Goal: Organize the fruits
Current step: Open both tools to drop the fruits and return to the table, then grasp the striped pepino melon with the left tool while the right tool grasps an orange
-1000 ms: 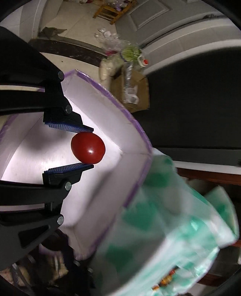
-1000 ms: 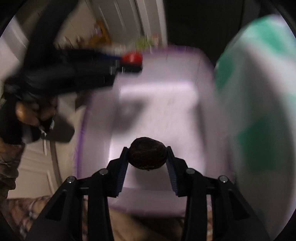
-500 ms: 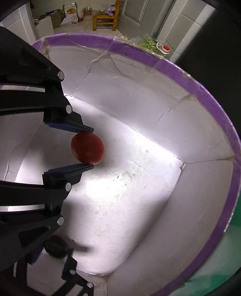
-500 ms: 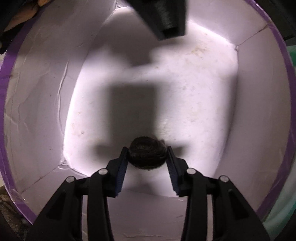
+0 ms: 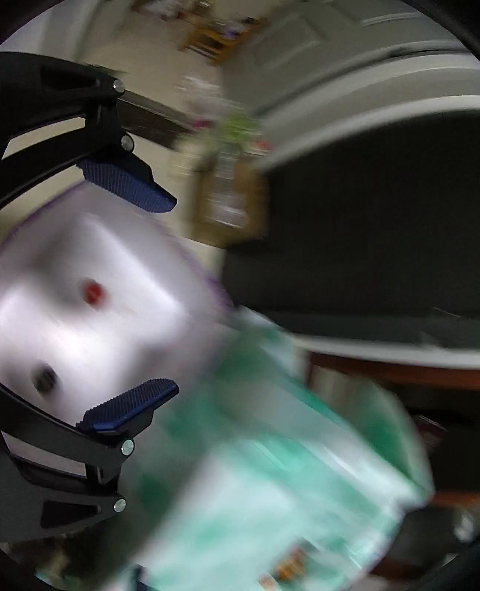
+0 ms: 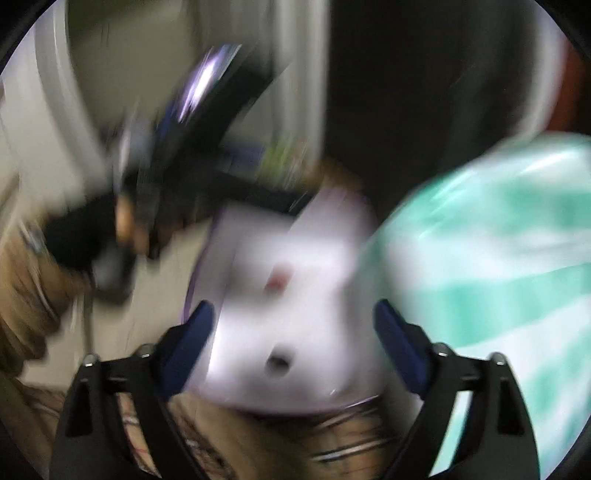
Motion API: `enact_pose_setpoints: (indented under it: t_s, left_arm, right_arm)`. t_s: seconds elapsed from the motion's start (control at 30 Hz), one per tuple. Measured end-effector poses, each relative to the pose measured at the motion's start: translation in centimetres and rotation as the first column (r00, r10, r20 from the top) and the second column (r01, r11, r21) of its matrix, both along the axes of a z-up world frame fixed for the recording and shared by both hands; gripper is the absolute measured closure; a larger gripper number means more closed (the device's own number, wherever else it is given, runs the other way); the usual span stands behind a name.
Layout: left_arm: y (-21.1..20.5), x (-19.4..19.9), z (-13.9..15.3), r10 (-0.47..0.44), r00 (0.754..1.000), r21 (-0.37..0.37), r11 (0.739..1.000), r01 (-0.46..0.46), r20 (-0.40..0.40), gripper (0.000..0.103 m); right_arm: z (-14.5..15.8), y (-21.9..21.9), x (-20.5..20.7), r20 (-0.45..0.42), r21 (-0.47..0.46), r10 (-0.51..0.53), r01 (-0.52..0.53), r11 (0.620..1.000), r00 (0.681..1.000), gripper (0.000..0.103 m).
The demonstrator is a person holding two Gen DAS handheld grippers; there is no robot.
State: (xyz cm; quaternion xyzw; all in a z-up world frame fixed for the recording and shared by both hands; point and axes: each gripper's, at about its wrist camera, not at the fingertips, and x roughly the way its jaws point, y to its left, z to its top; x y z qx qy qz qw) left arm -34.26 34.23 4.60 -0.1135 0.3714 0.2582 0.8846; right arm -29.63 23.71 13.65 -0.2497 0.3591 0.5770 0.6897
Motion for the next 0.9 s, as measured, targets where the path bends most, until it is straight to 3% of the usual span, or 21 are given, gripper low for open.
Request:
enact_pose_setpoints:
  t_s: [0.03, 0.1, 0.17, 0.2, 0.23, 0.33, 0.4, 0.47, 0.57, 0.6, 0.73, 0.83, 0.9]
  left_arm:
    - [-0.5, 0.1, 1.7, -0.025, 0.999, 0.022, 0.999, 0.024, 0.044, 0.014]
    - [-4.0, 1.8, 6.3, -0.137, 0.978, 0.096, 0.988, 0.123, 0.155, 0.014]
    - [-7.4, 3.8, 8.5, -0.246, 0.947, 0.131, 0.966, 0.222, 0.208, 0.014]
    - [-9.3, 5.3, 8.9, -0.296, 0.929, 0.140, 0.953, 0.270, 0.221, 0.014]
    - [-11.5, 7.8, 9.1, -0.346, 0.912, 0.141, 0.937, 0.321, 0.220, 0.014]
    - [-16.3, 13.9, 8.1, -0.450, 0.870, 0.110, 0.893, 0.436, 0.202, 0.014]
    - [-19.7, 20.1, 6.0, -0.517, 0.838, 0.026, 0.853, 0.521, 0.173, 0.014]
    - [-22.7, 25.0, 4.3, -0.539, 0.831, -0.041, 0.835, 0.549, 0.140, 0.014]
    - [-26.2, 33.0, 0.9, -0.534, 0.842, -0.060, 0.841, 0.538, 0.075, 0.014]
    - [-27.0, 35.5, 0.0, -0.526, 0.848, -0.068, 0.845, 0.530, 0.064, 0.014]
    - [-28.6, 41.5, -1.9, -0.501, 0.859, -0.155, 0.845, 0.512, 0.106, 0.014]
    - [-30.8, 44.2, -2.3, -0.509, 0.848, -0.189, 0.827, 0.529, 0.147, 0.014]
    - [-31.8, 44.9, -2.3, -0.529, 0.829, -0.162, 0.816, 0.555, 0.181, 0.014]
  right_arm:
    - [3.5, -2.7, 1.1, 0.050, 0.137, -0.075, 0.067, 0.988, 0.996, 0.001]
    - [8.5, -8.3, 3.3, 0.112, 0.400, -0.277, 0.212, 0.892, 0.954, 0.001]
    - [10.5, -13.4, 5.2, 0.085, 0.499, -0.465, 0.366, 0.785, 0.881, 0.001]
    - [10.3, -16.0, 7.7, 0.035, 0.485, -0.581, 0.495, 0.721, 0.813, 0.001]
    - [9.7, -17.8, 9.0, -0.003, 0.444, -0.633, 0.568, 0.693, 0.774, 0.001]
    - [7.6, -26.1, 14.5, -0.080, 0.367, -0.761, 0.728, 0.579, 0.644, 0.001]
    - [5.0, -30.3, 17.3, -0.105, 0.311, -0.820, 0.802, 0.510, 0.562, 0.001]
    - [3.1, -33.8, 20.7, -0.090, 0.259, -0.875, 0.860, 0.440, 0.475, 0.001]
    - [-1.5, -39.2, 25.4, 0.009, 0.129, -0.935, 0.927, 0.352, 0.354, 0.001]
    - [-3.7, -40.1, 27.6, 0.037, 0.077, -0.942, 0.939, 0.336, 0.335, 0.001]
    - [-6.9, -42.5, 32.3, 0.045, -0.013, -0.954, 0.955, 0.295, 0.295, 0.001]
    - [-8.6, -43.1, 34.8, 0.053, -0.030, -0.961, 0.962, 0.271, 0.272, 0.001]
    - [-9.1, -43.3, 36.4, 0.048, -0.034, -0.958, 0.959, 0.283, 0.284, 0.001]
